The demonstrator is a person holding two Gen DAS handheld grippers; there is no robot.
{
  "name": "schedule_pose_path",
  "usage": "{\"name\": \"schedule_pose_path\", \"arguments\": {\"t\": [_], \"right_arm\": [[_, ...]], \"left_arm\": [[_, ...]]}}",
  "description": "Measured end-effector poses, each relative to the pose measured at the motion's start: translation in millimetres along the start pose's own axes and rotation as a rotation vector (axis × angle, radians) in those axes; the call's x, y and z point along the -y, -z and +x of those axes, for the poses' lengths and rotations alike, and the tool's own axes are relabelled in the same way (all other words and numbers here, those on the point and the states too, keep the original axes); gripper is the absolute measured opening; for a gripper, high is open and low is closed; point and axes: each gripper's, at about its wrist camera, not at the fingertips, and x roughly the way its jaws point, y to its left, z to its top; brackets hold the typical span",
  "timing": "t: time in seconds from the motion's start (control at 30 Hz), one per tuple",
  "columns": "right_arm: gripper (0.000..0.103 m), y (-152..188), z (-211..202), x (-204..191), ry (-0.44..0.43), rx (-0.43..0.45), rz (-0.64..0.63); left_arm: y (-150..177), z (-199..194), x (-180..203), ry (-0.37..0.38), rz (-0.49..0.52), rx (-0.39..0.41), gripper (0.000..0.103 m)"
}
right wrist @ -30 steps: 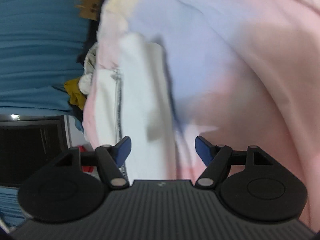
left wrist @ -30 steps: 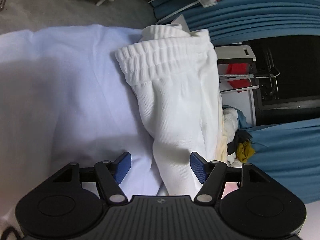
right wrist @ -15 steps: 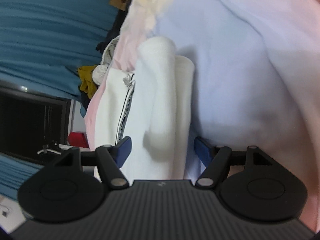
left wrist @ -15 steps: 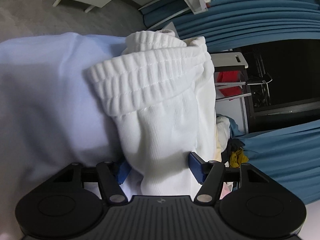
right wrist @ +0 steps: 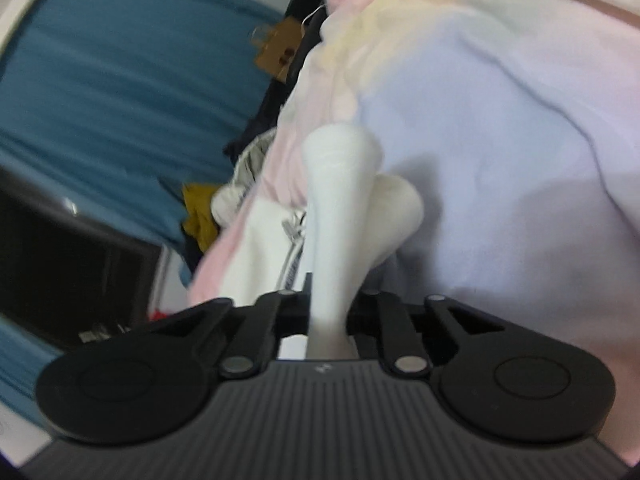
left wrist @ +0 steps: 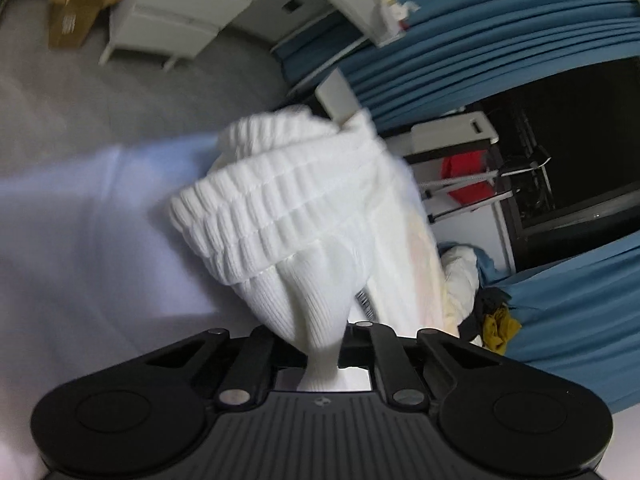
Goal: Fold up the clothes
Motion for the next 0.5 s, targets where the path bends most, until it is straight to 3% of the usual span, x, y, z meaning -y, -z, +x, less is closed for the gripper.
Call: {"name": "schedule_pose_path", "arguments": {"t": [0.3,0.5], "right_arm": [[0.008,-17,-25,-18,-0.03,-0.011,0.005],[0.008,-26,-59,2,-0.001,-0.022,0.046]], "left_arm": [[-21,-54,13,-0.01,0.035,-0.003,0.008],[-20,-82,-17,-0.023,0.022,-0.037,0.009]]}}
